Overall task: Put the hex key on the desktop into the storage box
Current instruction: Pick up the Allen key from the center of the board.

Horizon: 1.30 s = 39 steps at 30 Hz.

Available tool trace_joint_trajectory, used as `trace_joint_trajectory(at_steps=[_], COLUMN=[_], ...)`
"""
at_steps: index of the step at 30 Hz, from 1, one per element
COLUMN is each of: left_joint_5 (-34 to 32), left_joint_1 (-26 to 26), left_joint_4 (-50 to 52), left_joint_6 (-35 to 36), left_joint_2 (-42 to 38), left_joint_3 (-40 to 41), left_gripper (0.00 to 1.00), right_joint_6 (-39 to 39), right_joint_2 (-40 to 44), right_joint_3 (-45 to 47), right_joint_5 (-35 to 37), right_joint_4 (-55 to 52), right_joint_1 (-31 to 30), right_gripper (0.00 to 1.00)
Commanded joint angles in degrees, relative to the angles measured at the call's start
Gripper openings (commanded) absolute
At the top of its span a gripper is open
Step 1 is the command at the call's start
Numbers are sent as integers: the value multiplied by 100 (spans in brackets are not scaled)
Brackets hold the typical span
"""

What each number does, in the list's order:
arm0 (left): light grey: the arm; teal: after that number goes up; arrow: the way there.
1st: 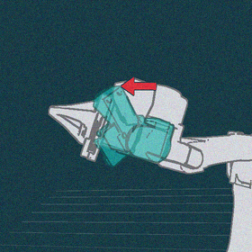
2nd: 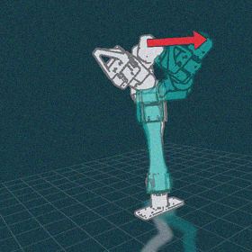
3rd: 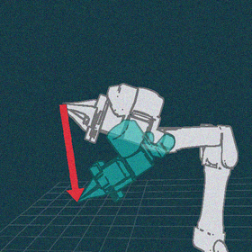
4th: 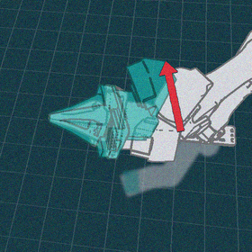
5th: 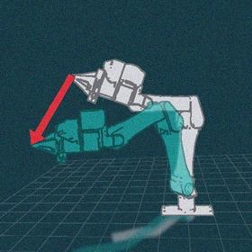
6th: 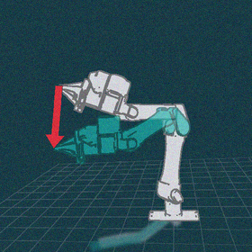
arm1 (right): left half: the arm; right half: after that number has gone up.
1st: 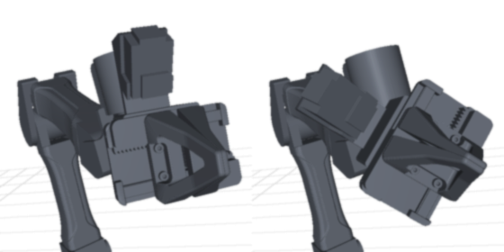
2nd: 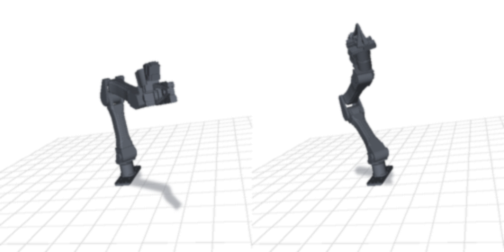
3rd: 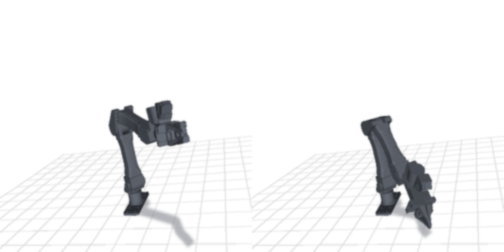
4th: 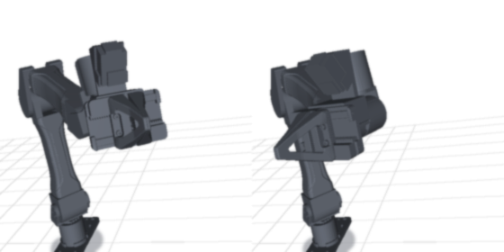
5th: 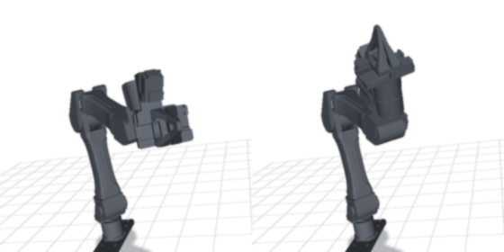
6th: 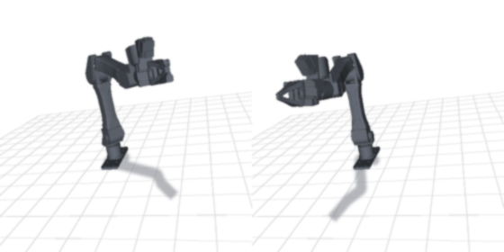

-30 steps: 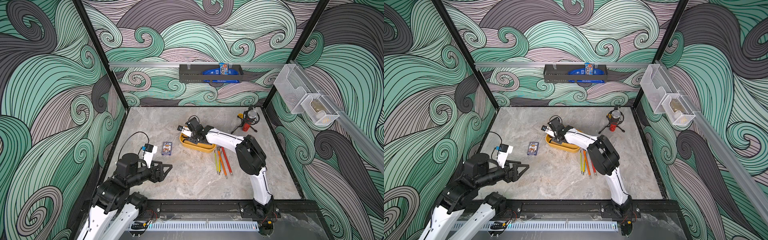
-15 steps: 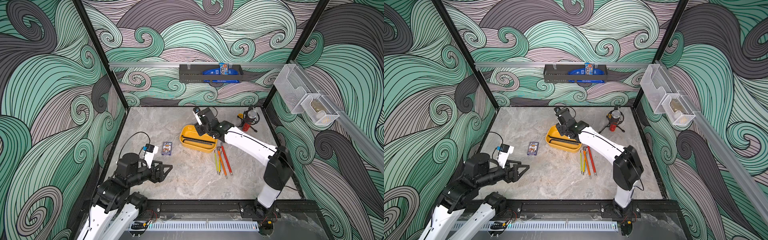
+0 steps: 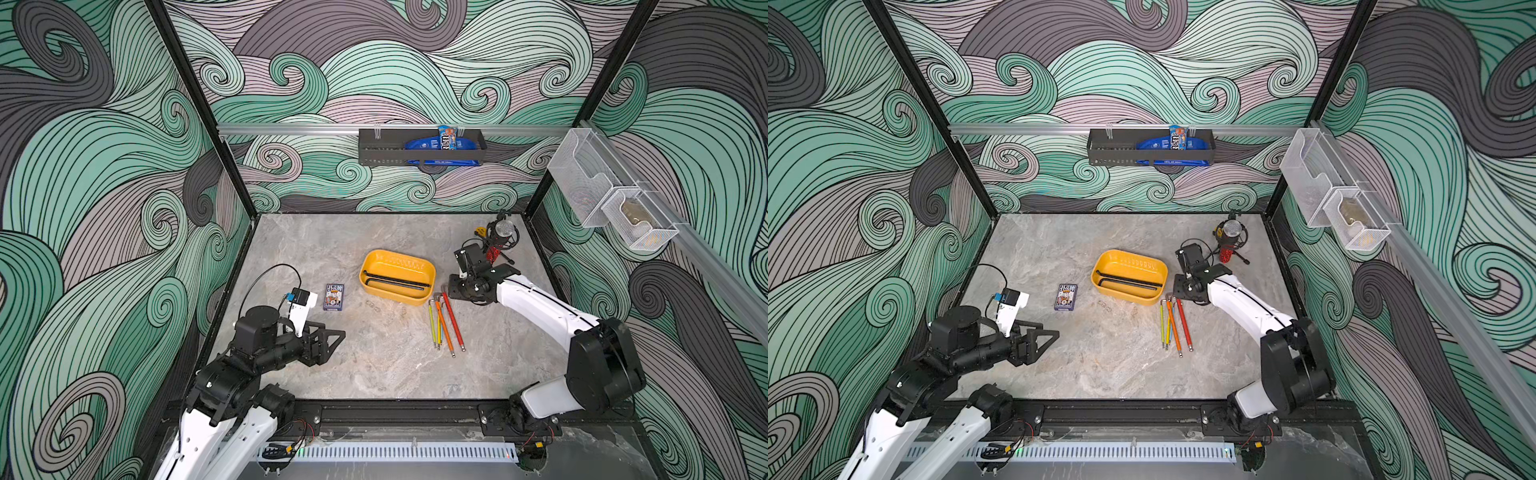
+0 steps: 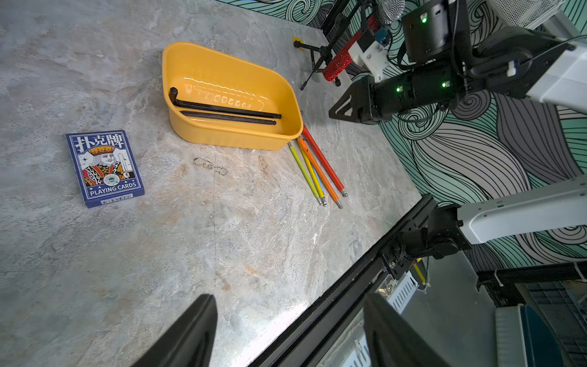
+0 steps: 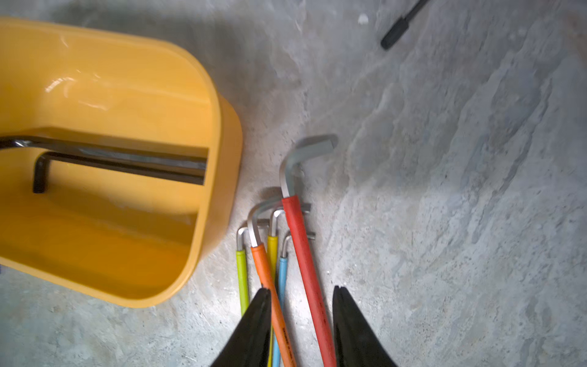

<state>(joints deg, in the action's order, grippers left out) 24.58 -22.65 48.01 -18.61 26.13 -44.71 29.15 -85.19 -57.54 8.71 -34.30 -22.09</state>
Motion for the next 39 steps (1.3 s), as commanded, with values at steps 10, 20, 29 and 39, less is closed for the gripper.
trace_joint_trajectory(at_steps=[10,20,29,39], left_joint_5=[-182,-181,-173,-173], left_joint_1=[-28,-27,-22,-27], left_joint_4=[65,70,42,42], left_joint_6=[-64,-43,-29,-29], left_joint_2=[-110,-49,-7,1], left_joint_3=[-7,-38,-36,-33], left_gripper=[76,76,75,75], right_joint_6=[-978,-1517,-1683,-1771], right_joint_2=[-709,-1279,-1442,-1804], right_joint_3=[4,-225,-183,-295], right_joint_5=[-528,-488,-316,-274], right_joint_4=[-33,-58,-170,-162], right_joint_1=[108,82,39,-36], right_gripper=[38,37,34,27])
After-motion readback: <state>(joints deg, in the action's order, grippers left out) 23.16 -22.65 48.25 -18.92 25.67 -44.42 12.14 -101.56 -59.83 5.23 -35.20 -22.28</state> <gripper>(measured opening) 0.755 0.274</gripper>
